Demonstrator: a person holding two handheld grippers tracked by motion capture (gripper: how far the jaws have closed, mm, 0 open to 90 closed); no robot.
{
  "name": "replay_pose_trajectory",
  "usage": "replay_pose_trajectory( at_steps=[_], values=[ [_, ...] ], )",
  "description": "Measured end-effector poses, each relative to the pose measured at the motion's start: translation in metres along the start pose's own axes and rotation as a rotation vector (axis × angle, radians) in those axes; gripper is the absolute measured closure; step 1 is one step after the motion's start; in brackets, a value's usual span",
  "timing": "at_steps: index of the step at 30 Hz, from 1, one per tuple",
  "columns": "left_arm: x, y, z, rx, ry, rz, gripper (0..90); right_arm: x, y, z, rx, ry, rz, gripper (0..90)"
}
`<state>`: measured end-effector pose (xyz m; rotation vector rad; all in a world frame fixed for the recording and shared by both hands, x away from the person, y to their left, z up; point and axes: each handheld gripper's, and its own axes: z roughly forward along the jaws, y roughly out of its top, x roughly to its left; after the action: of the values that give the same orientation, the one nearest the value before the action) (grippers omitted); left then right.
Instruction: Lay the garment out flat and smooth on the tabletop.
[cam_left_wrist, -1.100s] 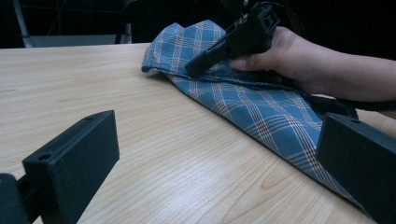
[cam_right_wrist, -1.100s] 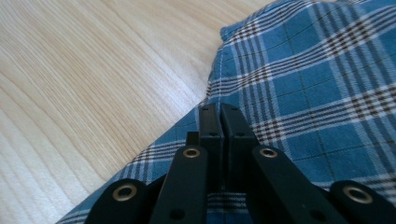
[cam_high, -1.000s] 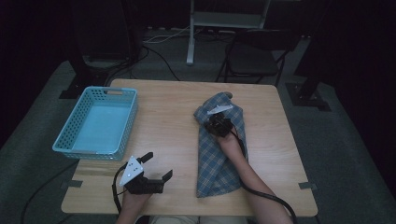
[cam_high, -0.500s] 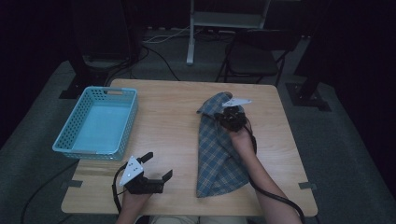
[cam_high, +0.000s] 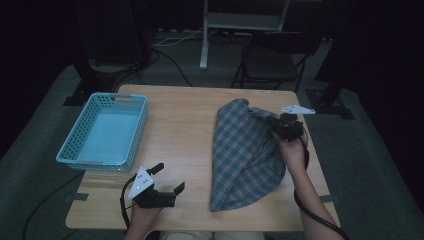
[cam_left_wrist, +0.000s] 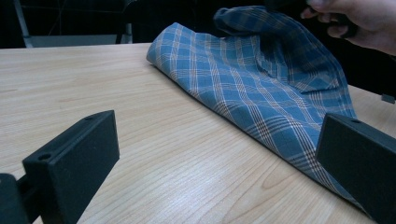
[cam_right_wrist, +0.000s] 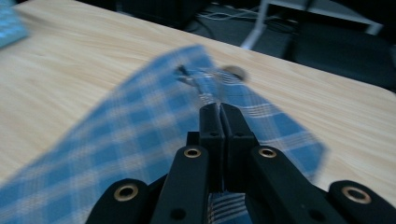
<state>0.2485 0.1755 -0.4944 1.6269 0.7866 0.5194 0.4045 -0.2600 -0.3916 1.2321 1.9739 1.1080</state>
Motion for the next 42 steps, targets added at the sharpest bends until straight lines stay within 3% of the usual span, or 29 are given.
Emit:
replay_pose_trajectory(
  at_steps=[7, 12, 17, 22, 25, 29, 32, 36, 39, 42],
  values=[
    [0.0, 0.0, 0.0, -0.001, 0.003, -0.002, 0.3, -0.052, -0.028, -0.017, 0.032, -0.119, 0.104, 88.5],
    [0.0, 0.0, 0.0, -0.001, 0.004, -0.004, 0.3, -0.085, -0.055, -0.02, 0.078, -0.184, 0.215, 88.1],
    [0.0, 0.0, 0.0, -0.001, 0.003, -0.007, 0.3, -0.11, -0.084, -0.02, 0.14, -0.272, 0.282, 88.1],
    [0.001, 0.0, 0.0, 0.001, 0.001, -0.01, 0.3, -0.126, -0.11, -0.023, 0.179, -0.307, 0.346, 88.1],
    [0.001, 0.0, 0.001, 0.001, 0.001, -0.012, 0.3, -0.128, -0.119, -0.027, 0.182, -0.316, 0.363, 82.7],
    [0.001, 0.0, 0.001, 0.006, -0.006, -0.007, 0.3, -0.124, -0.127, -0.033, 0.148, -0.31, 0.396, 51.1],
    [0.001, 0.001, 0.001, 0.007, -0.007, -0.007, 0.3, -0.116, -0.13, -0.038, 0.133, -0.268, 0.422, 36.6],
    [0.002, 0.001, 0.001, 0.011, -0.013, -0.014, 0.3, -0.1, -0.136, -0.043, 0.114, -0.2, 0.429, 27.3],
    [0.003, 0.001, 0.002, 0.013, -0.014, -0.023, 0.3, -0.087, -0.14, -0.048, 0.107, -0.144, 0.403, 17.8],
    [0.004, 0.001, 0.002, 0.018, -0.013, -0.029, 0.3, -0.071, -0.144, -0.051, 0.123, -0.121, 0.341, 16.9]
  ],
)
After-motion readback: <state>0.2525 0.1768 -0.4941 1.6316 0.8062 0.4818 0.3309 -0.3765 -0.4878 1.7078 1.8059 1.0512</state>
